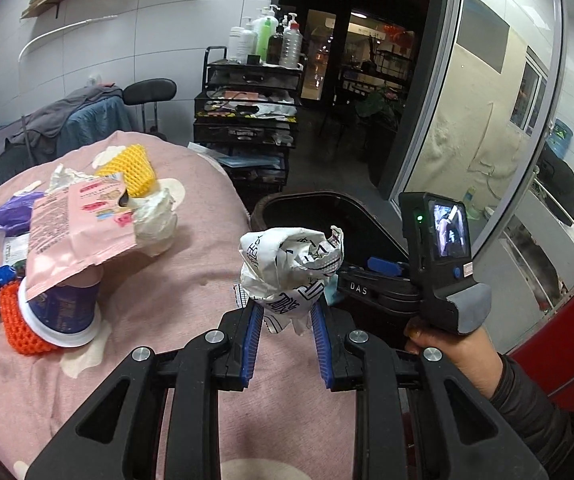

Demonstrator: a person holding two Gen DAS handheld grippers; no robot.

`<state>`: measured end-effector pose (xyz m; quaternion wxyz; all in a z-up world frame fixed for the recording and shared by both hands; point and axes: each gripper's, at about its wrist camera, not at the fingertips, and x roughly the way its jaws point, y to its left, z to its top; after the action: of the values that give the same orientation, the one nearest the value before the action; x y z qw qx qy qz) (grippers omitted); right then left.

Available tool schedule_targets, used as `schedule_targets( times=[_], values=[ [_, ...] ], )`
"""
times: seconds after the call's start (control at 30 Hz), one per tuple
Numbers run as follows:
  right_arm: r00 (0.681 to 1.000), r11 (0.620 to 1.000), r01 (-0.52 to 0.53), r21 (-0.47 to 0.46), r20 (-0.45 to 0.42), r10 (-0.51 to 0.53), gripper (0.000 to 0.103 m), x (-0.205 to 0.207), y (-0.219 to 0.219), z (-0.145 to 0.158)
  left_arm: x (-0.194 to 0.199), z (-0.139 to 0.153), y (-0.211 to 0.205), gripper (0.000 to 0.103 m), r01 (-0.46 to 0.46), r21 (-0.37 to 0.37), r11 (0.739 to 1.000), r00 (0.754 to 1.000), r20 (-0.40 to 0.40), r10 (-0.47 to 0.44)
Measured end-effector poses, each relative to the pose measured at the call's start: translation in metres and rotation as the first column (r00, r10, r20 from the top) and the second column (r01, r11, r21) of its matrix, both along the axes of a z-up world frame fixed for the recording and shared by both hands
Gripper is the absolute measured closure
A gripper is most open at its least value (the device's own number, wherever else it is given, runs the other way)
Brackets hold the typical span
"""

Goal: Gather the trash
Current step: 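Carry the cloth over the black bin and open the right tool, then move the white paper over the bin and open the left tool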

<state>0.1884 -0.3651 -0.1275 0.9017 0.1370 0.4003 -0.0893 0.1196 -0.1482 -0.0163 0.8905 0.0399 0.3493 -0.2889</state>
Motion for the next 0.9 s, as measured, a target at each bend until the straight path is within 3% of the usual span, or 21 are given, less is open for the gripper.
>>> schedule_targets(
  times=[0.1, 0.5, 0.9],
  values=[
    [0.999, 1.0, 0.0, -0.007, 0.048, 0.0, 0.036, -0.01, 0.003, 0.009, -0.003, 0.001, -0.003, 0.078, 0.01, -0.005, 1.0, 1.0, -0.011, -0.01],
    [0.964, 0.993, 0.113, 0.037, 0.237, -0.119, 0.023, -0.053, -0.018, 0.048, 0.009, 0.006, -0.035, 0.078, 0.077, 0.017, 0.997, 0.996, -0.035, -0.077],
    [0.917, 0.963, 0.268, 0.034, 0.297, -0.265, 0.021, -0.083, -0.068, 0.077, 0.037, -0.006, -0.091, 0.078, 0.126, 0.056, 0.99, 0.987, -0.109, -0.12]
  ],
)
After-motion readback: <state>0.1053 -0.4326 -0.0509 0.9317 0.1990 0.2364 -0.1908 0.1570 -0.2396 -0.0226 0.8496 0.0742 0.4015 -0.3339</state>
